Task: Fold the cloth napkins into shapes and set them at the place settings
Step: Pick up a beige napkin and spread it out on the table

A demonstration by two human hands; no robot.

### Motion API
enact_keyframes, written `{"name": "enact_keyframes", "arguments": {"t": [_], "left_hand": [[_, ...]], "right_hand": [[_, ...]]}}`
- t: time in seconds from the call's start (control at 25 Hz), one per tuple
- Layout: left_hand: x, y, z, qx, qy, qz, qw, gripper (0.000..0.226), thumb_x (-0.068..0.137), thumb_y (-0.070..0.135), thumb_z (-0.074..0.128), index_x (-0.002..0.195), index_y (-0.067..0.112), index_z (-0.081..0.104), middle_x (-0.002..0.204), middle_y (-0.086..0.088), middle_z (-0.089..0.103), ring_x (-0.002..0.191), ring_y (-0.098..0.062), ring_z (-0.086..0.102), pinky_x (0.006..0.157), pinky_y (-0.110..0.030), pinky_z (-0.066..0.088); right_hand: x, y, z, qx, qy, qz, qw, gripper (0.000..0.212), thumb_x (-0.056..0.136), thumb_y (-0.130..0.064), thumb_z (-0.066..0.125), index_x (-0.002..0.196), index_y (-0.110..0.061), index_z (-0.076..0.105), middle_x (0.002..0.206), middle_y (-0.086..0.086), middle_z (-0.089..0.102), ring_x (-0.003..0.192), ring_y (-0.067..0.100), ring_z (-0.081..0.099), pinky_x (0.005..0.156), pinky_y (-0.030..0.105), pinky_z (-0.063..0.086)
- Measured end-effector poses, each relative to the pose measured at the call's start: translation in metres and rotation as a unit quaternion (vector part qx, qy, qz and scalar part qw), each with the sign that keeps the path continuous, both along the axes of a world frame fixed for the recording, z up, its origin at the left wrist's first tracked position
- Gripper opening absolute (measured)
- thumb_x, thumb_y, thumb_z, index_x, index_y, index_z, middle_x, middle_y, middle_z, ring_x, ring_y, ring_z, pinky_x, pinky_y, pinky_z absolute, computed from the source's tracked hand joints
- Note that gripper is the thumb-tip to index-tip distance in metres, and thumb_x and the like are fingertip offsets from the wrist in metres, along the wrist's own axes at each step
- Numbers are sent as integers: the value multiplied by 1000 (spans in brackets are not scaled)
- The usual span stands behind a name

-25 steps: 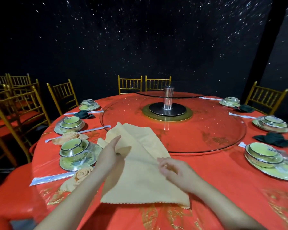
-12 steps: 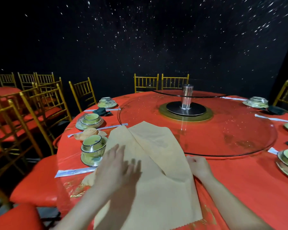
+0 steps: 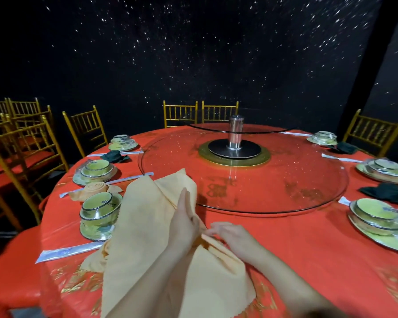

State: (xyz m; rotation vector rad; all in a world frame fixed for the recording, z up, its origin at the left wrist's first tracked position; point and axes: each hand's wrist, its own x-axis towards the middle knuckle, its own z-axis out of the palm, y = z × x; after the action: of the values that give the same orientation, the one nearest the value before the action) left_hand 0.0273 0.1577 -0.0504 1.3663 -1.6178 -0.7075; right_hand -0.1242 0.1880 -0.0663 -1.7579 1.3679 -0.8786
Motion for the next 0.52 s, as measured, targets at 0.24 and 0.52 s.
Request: {"name": "enact_keyframes", "arguments": {"t": [0.24,0.52], "left_hand": [[32,6,0,-19,-72,36,997,82,89,1,50,148,40,8,150,-15,21,78,-9,55,69,-14,29],[67,11,-9,-31,-85,54,994,89,85,-4,51,149,30,-1,157,-11,9,142,-20,19,79,-6,21]], "right_hand": [[-6,-13,-2,26,-109,-159,981,18,92,-8,54,80,-20,61,73,-4,60,66,7,61,54,18,46],[50,-49,-3,77,151,-112,979,44,90,-41,55,53,-19,45,49,0,47,47,17,45,50,28,36]]}}
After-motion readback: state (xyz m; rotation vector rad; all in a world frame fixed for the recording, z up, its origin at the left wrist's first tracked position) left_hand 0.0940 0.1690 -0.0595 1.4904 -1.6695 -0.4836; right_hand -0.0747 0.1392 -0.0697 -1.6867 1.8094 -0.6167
